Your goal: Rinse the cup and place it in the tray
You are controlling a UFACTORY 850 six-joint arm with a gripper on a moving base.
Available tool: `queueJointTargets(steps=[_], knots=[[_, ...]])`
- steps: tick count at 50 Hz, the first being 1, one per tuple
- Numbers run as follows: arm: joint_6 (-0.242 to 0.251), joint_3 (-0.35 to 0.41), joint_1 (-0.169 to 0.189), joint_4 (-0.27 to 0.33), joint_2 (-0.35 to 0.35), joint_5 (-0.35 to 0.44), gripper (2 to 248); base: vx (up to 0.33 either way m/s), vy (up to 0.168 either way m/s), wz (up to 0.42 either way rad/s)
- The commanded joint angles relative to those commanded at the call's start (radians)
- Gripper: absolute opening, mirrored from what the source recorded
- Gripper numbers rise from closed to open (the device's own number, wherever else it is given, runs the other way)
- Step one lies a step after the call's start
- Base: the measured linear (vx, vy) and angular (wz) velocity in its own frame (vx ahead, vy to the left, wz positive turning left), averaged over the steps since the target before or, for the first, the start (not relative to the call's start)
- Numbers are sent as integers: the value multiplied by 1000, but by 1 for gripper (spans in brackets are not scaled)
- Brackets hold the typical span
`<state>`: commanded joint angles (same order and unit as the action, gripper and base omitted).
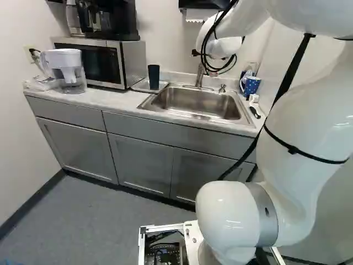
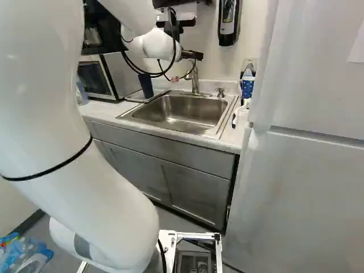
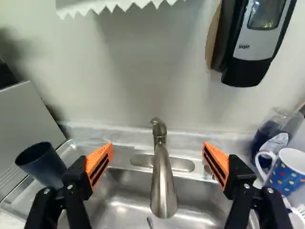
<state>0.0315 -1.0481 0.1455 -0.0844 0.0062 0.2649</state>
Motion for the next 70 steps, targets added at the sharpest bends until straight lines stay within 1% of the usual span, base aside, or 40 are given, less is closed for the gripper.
queueJointTargets(steps=[25, 38, 70], knots=[[0, 107, 12, 10, 110, -261, 247, 0, 0, 0], [0, 119, 13, 17, 123, -399, 247, 0, 0, 0], [0, 119, 13, 17, 123, -404, 247, 0, 0, 0]])
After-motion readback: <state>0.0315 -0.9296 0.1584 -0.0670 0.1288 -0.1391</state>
